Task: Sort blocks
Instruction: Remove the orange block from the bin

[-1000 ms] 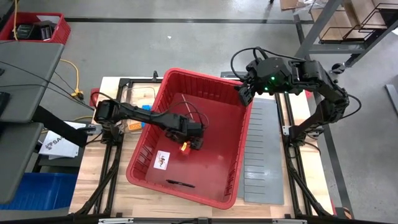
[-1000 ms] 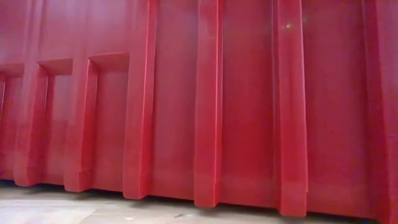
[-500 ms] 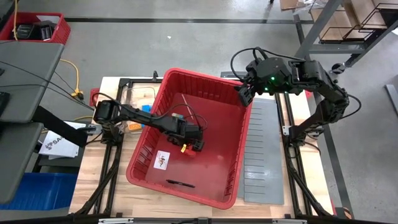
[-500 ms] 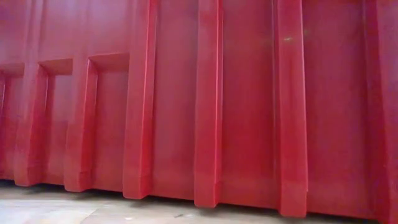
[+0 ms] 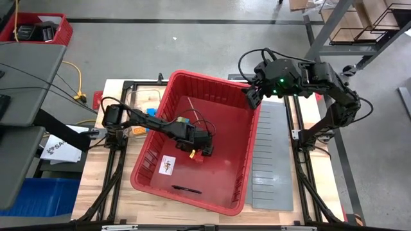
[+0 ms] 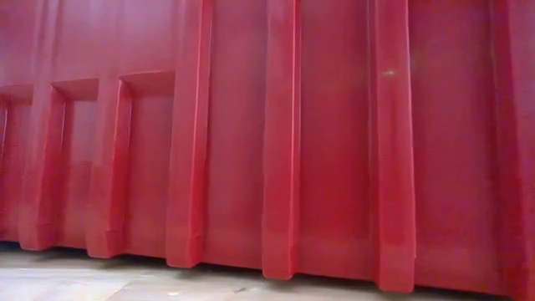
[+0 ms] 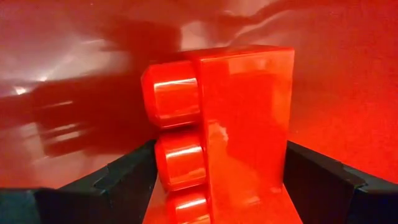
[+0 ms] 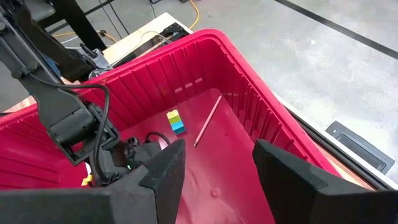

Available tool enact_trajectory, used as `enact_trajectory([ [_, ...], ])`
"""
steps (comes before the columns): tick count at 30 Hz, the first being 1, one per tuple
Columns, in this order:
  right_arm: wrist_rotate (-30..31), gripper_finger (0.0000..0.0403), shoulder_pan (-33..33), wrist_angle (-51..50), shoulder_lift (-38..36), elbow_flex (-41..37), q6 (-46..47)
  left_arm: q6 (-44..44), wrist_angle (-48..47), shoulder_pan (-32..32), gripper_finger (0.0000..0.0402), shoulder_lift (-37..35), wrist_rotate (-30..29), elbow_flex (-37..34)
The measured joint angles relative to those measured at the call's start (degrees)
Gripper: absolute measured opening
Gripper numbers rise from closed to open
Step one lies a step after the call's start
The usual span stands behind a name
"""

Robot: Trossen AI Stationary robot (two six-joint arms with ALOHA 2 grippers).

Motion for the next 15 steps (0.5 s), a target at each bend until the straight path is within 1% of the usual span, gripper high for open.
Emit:
enact_trajectory([
  [3,0.2,0.0186,0.0,0.3,0.0,0.0,0.0,0.4,-0.4,0.0,0.031,0.9,-0.1,0.1],
  [5,0.2,0.0186,0.0,0.5,0.0,0.0,0.1,2.9,-0.9,0.0,0.0308,1.4,-0.1,0.0],
  [7,0.2,0.0186,0.0,0.7,0.0,0.0,0.2,4.4,-2.4,-0.2,0.0296,1.6,-0.2,0.1],
  [9,0.2,0.0186,0.0,0.8,0.0,0.0,0.2,5.1,-4.0,-0.5,0.0272,1.6,-1.0,0.2],
  [10,0.2,0.0186,0.0,0.8,0.0,0.0,0.1,5.6,-4.6,-0.6,0.0268,1.6,-1.4,0.2],
  [15,0.2,0.0186,0.0,0.8,0.0,0.0,-0.3,7.9,-6.7,-1.2,0.0268,-0.3,-2.2,1.4],
])
